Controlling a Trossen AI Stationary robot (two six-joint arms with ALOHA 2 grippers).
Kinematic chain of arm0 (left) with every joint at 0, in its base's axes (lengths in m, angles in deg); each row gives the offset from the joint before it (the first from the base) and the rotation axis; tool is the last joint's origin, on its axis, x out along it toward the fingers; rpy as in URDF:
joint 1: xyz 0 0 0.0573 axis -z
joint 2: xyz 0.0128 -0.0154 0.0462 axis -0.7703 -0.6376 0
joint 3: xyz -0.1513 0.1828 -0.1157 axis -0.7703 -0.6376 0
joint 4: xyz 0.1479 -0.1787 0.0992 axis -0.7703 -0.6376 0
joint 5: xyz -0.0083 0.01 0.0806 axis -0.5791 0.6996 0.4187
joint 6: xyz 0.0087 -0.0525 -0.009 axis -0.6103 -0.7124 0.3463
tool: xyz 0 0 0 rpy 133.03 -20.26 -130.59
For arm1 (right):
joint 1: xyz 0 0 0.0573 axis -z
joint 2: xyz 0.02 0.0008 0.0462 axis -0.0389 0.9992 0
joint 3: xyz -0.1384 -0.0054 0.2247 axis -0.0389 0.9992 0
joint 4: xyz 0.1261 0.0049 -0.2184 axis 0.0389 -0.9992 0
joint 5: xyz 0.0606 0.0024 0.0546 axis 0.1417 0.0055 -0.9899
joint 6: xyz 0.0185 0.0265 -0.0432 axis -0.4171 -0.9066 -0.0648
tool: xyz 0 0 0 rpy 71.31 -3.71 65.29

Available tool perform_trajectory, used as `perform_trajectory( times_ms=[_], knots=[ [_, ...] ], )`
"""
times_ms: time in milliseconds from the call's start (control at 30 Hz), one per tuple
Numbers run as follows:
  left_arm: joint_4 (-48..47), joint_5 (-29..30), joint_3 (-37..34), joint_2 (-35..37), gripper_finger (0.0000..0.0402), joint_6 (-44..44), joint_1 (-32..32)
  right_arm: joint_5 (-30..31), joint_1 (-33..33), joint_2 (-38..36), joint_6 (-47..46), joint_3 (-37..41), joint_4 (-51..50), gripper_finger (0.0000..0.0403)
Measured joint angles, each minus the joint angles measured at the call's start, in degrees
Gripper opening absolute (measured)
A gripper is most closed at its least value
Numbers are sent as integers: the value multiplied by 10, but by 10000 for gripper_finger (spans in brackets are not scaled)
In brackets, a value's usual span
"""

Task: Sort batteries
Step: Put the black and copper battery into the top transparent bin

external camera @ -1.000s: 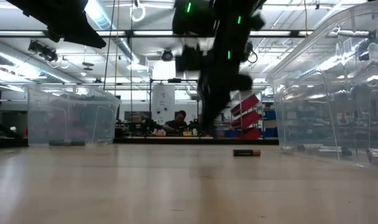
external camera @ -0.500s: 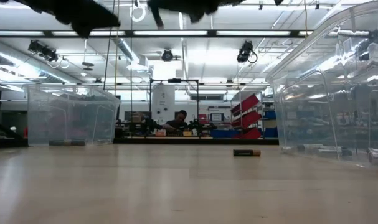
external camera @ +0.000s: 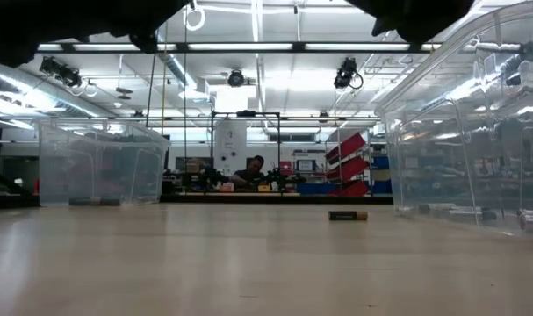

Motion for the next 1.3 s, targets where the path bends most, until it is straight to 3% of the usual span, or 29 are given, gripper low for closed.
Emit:
perform_trajectory(
  times_ms=[200, 433, 667, 1100, 1200, 1300],
  knots=[
    [43, -22, 57, -113, 102, 28, -6, -1, 3, 11, -2, -10, 18, 7],
    [96, -35, 106, -181, 102, 37, -19, -1, 4, 12, -10, -9, 15, 8],
    [128, -101, 108, -184, 102, 57, -19, 10, 6, 12, -10, -9, 6, 8],
    [154, -99, 108, -184, 101, 40, -22, 18, 13, 12, -10, -9, -5, 8],
    [153, -97, 108, -184, 84, 41, -22, 18, 13, 12, -10, -9, -6, 8],
    [151, -95, 108, -184, 39, 43, -22, 18, 13, 12, -10, -9, -6, 9]
  ],
)
